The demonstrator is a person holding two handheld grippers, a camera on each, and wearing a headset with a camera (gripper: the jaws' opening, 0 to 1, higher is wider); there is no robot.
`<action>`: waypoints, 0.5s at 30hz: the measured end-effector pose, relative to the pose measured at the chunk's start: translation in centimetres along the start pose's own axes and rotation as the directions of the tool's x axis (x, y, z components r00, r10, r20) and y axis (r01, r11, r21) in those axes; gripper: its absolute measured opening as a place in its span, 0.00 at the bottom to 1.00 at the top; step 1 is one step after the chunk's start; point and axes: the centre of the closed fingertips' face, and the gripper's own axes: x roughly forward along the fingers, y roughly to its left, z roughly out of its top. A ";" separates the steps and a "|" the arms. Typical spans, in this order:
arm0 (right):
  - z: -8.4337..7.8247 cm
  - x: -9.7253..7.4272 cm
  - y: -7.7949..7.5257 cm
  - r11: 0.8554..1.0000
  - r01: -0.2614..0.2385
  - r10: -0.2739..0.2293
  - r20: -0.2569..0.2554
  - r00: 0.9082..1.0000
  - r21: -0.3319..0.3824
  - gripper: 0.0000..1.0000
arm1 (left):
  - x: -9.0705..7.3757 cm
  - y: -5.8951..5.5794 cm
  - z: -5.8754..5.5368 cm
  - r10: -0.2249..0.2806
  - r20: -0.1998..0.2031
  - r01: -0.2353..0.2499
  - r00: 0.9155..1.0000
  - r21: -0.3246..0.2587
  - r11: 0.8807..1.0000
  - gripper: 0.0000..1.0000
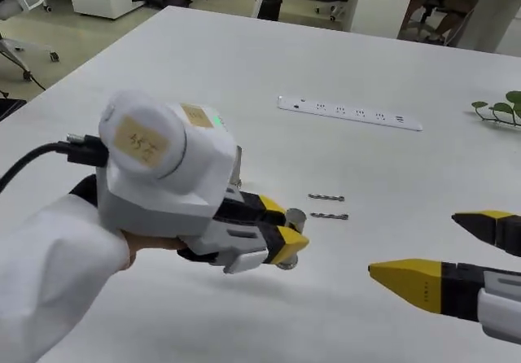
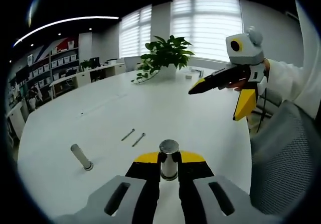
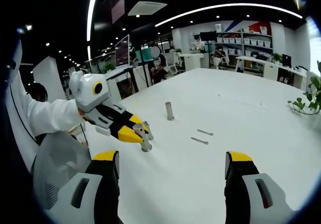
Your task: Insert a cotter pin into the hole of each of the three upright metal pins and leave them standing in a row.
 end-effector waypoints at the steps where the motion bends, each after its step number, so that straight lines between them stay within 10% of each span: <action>1: 0.0 0.0 0.0 1.000 -0.002 0.002 0.001 1.000 0.000 0.85 | 0.2 -0.1 -0.3 -0.002 -0.006 0.002 1.000 0.002 1.000 0.09; 15: -0.5 0.0 0.4 1.000 -0.015 0.015 -0.017 1.000 -0.002 0.85 | 1.9 -1.3 -2.7 -0.029 -0.046 0.028 0.998 -0.021 0.999 0.09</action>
